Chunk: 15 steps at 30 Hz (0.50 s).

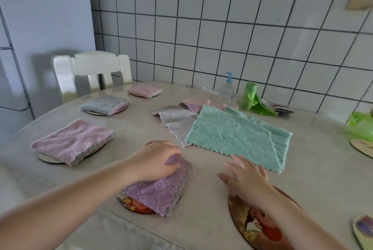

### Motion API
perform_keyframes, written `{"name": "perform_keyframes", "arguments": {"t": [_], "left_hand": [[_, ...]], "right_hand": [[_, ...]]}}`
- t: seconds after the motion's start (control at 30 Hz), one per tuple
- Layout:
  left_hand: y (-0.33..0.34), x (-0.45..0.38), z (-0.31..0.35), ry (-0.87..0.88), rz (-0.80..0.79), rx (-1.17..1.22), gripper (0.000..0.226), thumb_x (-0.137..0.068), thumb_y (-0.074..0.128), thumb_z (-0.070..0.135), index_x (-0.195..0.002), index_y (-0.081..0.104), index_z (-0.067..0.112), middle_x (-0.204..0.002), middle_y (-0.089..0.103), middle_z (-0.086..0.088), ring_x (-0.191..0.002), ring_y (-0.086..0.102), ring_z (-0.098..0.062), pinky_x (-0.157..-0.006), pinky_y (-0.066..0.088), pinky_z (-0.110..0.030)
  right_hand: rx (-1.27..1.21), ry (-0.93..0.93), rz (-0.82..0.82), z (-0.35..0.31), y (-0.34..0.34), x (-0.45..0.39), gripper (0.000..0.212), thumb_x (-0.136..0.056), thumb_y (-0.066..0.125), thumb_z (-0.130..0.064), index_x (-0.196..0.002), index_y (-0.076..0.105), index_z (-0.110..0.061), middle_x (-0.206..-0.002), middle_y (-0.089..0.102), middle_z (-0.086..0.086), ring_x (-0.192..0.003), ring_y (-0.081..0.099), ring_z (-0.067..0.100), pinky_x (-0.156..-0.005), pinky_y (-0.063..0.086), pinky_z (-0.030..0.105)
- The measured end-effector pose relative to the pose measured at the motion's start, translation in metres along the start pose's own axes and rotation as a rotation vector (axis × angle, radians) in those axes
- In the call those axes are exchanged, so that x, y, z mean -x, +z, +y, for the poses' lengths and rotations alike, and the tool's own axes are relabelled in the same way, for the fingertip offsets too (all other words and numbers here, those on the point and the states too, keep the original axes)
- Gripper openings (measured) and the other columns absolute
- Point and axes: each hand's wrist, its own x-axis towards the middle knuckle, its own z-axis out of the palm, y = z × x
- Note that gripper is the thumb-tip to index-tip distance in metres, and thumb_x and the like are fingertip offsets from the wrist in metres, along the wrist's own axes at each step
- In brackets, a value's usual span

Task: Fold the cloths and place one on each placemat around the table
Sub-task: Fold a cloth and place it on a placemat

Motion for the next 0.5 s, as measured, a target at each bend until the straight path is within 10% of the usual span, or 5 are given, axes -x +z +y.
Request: {"name": "perform_keyframes", "arguments": {"t": [0.33, 0.5], "left_hand": [[0.046, -0.096, 0.045, 0.044, -0.206, -0.075, 0.053, -0.09, 0.036, 0.06, -0.132, 0.049, 0.032, -0.156, 0.015, -0.001, -0.144, 0.002, -0.02, -0.117, 0.001, -0.045], [0.055, -0.114, 0.04, 0.005, -0.198, -0.13, 0.089, -0.073, 0.012, 0.08, -0.137, 0.043, 0.026, -0.154, 0.023, 0.002, -0.143, 0.013, -0.019, -0.116, 0.008, -0.042]], "right_hand": [[-0.058, 0.155, 0.063, 0.074, -0.01, 0.002, 0.06, -0.088, 0.028, -0.067, -0.138, 0.038, -0.037, -0.157, 0.015, -0.005, -0.144, 0.009, 0.016, -0.116, 0.006, 0.053], [0.007, 0.173, 0.092, 0.084, -0.012, -0.006, 0.064, -0.09, 0.031, -0.062, -0.141, 0.036, -0.023, -0.155, 0.021, -0.007, -0.142, 0.019, 0.016, -0.116, 0.013, 0.048]]}}
